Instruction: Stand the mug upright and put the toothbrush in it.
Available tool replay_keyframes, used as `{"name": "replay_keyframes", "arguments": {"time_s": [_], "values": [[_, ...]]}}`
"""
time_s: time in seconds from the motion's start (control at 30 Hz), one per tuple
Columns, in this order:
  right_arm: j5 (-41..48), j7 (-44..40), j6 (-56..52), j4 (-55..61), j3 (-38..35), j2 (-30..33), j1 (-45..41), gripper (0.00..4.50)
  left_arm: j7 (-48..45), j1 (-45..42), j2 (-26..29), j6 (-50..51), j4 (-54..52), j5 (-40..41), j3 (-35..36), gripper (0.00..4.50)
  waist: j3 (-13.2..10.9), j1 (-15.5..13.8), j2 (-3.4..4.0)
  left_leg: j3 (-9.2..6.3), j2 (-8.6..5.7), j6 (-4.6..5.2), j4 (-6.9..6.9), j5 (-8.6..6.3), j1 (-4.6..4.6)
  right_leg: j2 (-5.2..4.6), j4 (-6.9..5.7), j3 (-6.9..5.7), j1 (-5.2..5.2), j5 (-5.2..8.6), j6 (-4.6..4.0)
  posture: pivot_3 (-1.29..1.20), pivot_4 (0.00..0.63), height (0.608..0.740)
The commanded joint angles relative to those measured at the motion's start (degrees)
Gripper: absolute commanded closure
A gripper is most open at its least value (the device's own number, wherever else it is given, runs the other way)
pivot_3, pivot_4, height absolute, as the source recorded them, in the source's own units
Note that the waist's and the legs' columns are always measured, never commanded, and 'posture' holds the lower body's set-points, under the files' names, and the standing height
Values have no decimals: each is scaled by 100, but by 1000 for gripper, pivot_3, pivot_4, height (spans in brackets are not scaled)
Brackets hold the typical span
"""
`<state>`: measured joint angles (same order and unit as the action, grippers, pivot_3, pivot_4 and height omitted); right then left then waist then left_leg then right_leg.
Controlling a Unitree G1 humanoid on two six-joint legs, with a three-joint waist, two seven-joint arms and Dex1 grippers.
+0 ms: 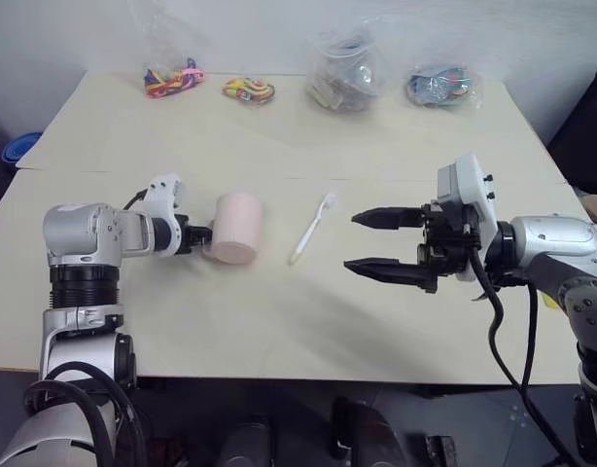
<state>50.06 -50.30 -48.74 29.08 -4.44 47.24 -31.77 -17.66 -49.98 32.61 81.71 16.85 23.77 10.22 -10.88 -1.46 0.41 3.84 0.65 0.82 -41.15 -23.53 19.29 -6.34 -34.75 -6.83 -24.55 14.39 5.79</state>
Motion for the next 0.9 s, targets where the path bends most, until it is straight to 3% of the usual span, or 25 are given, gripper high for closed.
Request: {"name": "replay_keyframes", "arguments": {"time_s": [0.03, 0.1, 0.2, 0.27, 0.4, 0.6, 0.7, 0.8, 0.9], "values": [[-58, 84, 148, 144, -158, 1, 81, 745, 142, -13, 122, -261, -36, -274, -64, 4490, 1, 5, -1, -1, 1, 0, 0, 0, 0, 1, 0, -1, 0, 0, 0, 0, 150, 740], [-103, 184, 158, 101, -167, -53, 104, 745, 263, -44, 104, -989, -75, -418, 108, 4490, 1, 11, -2, 1, 3, 0, 0, 0, 0, 1, 0, 1, -1, 0, 0, 0, 150, 740], [-216, 348, 169, 9, -107, -173, 124, 745, 284, -81, -299, -2621, -494, -329, 540, 4490, 0, 9, -3, -1, 6, -1, -1, 0, 0, 1, -2, 2, -4, 0, 0, 0, 150, 740], [-313, 384, 206, -38, -37, -236, 138, 745, 360, 27, -612, -3161, -789, -281, 639, 4490, 0, -12, -3, -2, 4, -1, 0, 0, 4, -3, -1, 0, -6, 0, 0, 0, 150, 740], [-528, 532, 262, -207, 80, -445, 93, 745, 365, 941, -1181, -5215, -1397, -963, -17, 4490, 1, 3, -4, -4, -8, 0, 5, 0, 8, -19, 9, -10, -5, 0, 0, 0, 150, 740], [-714, 664, 245, -395, 196, -662, 71, 745, 1012, 1766, -1663, -7892, -386, -2092, -536, 4490, 0, 4, -5, 4, 2, 2, 2, 1, 10, -10, 4, -23, -9, 0, 0, 0, 150, 740], [-727, 721, 172, -455, 180, -732, 36, 745, 1131, 1924, -1724, -8352, -104, -2263, -574, 4490, 0, 4, -5, 4, 4, 3, 0, 1, 9, -12, -1, -23, -9, 0, 0, 0, 150, 740], [-771, 706, 104, -553, 187, -709, 32, 745, 994, 2254, -1582, -8317, -426, -2178, -448, 3796, 0, 6, -5, 3, 2, 5, 2, 2, 9, -18, 1, -22, -9, 0, 0, 0, 150, 740], [-826, 816, 15, -721, 215, -760, -28, 745, 838, 2509, -1424, -8054, -952, -2052, -363, 2826, 0, 14, -5, -4, 5, 6, 5, 1, 10, -17, 3, -23, -10, 0, 0, 0, 150, 740]]}}
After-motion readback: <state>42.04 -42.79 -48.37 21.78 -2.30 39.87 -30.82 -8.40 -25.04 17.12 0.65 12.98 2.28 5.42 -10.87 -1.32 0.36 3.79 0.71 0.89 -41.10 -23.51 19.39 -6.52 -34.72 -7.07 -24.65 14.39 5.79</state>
